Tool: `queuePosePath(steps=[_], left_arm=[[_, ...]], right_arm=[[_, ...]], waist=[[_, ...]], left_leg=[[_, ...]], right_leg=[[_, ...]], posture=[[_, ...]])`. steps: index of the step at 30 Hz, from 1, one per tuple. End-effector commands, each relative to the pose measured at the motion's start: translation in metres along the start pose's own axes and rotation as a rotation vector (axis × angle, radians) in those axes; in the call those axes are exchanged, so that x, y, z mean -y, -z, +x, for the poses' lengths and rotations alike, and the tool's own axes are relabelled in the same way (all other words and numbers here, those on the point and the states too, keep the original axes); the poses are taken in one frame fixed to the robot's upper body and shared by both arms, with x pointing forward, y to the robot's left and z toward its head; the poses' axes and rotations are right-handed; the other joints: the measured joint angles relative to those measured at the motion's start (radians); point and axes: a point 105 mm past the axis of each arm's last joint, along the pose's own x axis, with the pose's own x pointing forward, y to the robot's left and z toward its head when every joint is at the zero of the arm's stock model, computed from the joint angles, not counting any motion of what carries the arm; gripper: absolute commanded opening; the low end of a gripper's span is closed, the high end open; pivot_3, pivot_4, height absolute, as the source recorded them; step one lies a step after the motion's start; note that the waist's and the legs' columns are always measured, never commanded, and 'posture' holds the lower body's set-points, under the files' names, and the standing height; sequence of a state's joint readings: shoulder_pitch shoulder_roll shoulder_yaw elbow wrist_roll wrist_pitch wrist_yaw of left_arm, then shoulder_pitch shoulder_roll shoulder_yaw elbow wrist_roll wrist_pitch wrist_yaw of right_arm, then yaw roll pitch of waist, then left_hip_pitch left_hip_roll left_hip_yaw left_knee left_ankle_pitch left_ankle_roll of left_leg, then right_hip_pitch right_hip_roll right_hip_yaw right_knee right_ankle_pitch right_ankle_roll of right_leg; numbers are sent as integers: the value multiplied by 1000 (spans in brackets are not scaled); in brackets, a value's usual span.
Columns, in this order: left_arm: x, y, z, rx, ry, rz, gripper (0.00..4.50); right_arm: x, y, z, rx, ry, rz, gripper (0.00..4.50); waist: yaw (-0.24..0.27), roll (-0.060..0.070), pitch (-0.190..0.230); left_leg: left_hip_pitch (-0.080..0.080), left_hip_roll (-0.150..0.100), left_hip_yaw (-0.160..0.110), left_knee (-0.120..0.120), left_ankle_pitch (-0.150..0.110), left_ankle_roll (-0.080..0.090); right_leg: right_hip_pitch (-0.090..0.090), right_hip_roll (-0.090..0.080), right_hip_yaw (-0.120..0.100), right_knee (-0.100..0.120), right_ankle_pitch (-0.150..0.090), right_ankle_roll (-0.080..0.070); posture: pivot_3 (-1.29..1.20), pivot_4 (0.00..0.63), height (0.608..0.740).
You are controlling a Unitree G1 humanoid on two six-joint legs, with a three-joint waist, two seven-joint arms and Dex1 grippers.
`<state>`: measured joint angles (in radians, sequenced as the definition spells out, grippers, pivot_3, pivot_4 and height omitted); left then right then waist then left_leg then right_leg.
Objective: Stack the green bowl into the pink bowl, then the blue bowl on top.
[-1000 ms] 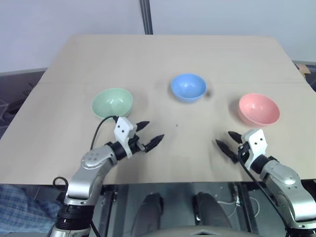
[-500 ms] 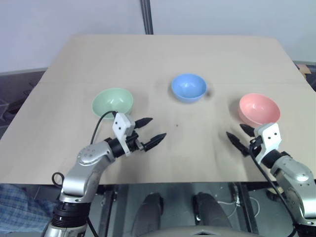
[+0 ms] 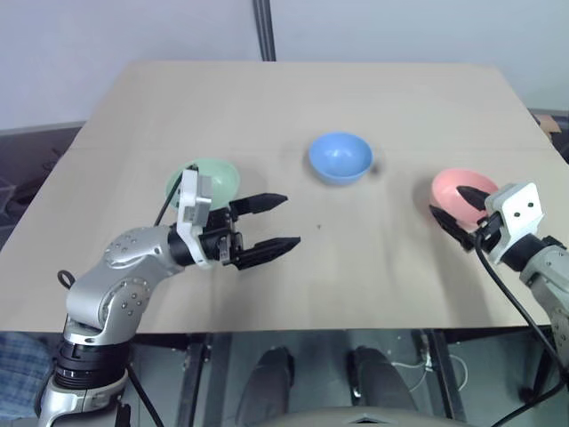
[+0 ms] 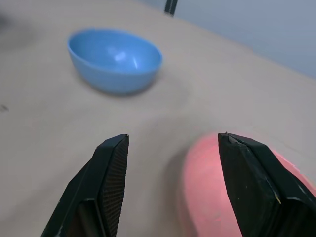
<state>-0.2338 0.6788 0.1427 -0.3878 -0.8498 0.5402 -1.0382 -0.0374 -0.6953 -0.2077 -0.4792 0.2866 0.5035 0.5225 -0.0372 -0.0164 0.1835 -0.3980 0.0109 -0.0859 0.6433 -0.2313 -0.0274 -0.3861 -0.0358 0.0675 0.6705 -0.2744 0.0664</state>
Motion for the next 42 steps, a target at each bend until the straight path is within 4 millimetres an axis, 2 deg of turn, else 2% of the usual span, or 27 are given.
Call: queuePosePath(steps=[1,9,12,13,14,18,22,26,29,33,36,42], left_arm=[[10,-13,3,-2,60,52,4500],[10,-15,1,-32,61,72,4500],[10,-14,0,-40,58,79,4500],[10,-14,0,-43,56,80,4500],[10,-14,-1,-44,54,81,4500],[9,-14,-3,-51,43,81,4500],[10,-13,-4,-55,37,80,4500],[11,-13,-5,-57,34,79,4500],[9,-14,-7,-61,31,79,4500],[7,-13,-10,-74,25,78,4500],[5,-9,-14,-96,17,73,4500],[2,-5,-19,-114,7,68,4500]], right_arm=[[3,6,4,-87,-28,-57,3004],[28,34,14,-354,-16,-82,3004],[29,36,19,-405,-52,-116,3004],[28,36,20,-413,-65,-126,2468],[25,35,21,-417,-83,-133,2135],[19,33,26,-416,-127,-150,22],[15,32,27,-411,-145,-163,22],[11,21,28,-370,-183,-218,22],[-8,1,28,-289,-287,-292,22],[-49,-24,23,-191,-481,-380,22],[-87,-29,18,-190,-615,-402,22],[-130,-40,28,-162,-703,-377,22]], waist=[[0,0,0],[-1,0,0],[-2,0,0],[-2,0,0],[-2,0,0],[-2,0,0],[-1,0,0],[-1,0,1],[-3,1,1],[-3,2,1],[-2,1,1],[-2,1,1]], left_leg=[[0,0,0,0,0,0],[0,0,0,-1,0,0],[0,0,0,-1,0,0],[0,0,0,-1,0,0],[0,0,0,-2,0,0],[-1,0,0,-2,0,0],[-1,0,0,-3,0,0],[-2,0,0,-3,0,0],[-1,0,0,-3,0,0],[-1,1,0,-5,0,0],[-2,1,0,-5,0,0],[-2,1,-1,-5,0,0]], right_leg=[[0,0,0,0,0,0],[0,0,0,-1,0,0],[0,0,0,-1,0,0],[0,0,0,-1,0,0],[-1,0,0,-2,0,0],[-1,0,0,-4,0,0],[-1,0,0,-5,0,0],[-1,0,-1,-5,0,0],[-1,0,-1,-5,0,0],[-2,0,-1,-5,0,0],[-1,0,-1,-6,0,0],[-1,0,-1,-6,0,0]], posture=[[0,150,740],[0,150,740],[0,150,740],[0,150,740],[0,150,740],[0,150,740],[0,150,740],[0,150,740],[0,150,740],[0,150,740],[0,150,740],[0,150,740]])
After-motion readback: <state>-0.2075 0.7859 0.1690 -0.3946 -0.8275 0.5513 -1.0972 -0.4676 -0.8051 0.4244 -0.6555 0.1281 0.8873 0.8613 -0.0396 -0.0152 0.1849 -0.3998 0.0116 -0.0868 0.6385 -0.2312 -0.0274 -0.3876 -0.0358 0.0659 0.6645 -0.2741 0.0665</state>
